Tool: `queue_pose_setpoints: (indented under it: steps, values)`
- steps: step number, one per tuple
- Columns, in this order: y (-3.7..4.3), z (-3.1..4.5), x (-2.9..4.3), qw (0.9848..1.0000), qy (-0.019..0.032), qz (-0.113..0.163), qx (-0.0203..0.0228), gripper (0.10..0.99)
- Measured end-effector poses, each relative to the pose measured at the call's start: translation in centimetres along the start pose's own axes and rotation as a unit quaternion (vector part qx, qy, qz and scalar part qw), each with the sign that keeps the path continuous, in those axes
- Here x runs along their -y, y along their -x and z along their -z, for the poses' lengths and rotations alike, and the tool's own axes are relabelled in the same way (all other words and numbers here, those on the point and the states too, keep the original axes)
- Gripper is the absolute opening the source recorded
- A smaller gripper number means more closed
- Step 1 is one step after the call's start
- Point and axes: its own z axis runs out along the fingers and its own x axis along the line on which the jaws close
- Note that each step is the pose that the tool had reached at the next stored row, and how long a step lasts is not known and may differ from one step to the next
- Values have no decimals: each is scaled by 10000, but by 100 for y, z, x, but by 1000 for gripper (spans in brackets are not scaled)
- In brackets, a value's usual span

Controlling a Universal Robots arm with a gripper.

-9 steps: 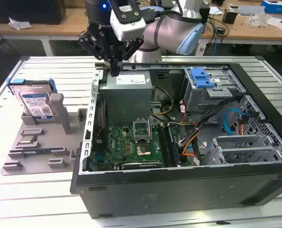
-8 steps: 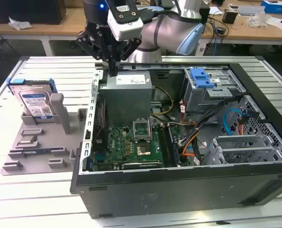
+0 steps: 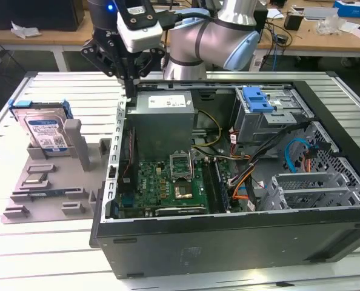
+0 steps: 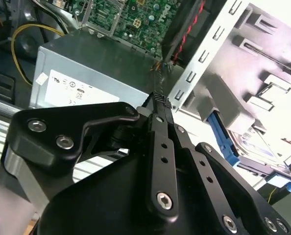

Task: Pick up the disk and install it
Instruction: 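Reach for the disk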

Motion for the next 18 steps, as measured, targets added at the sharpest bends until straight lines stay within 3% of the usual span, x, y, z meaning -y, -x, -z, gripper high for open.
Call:
queue_pose_setpoints:
  steps: [8, 9, 18]
  values:
    - [-257, 7, 19, 10000, 0, -1, 0, 106]
    - [-338, 9, 25, 10000, 0, -1, 0, 106]
    - [-705, 18, 52, 10000, 0, 0, 0, 106]
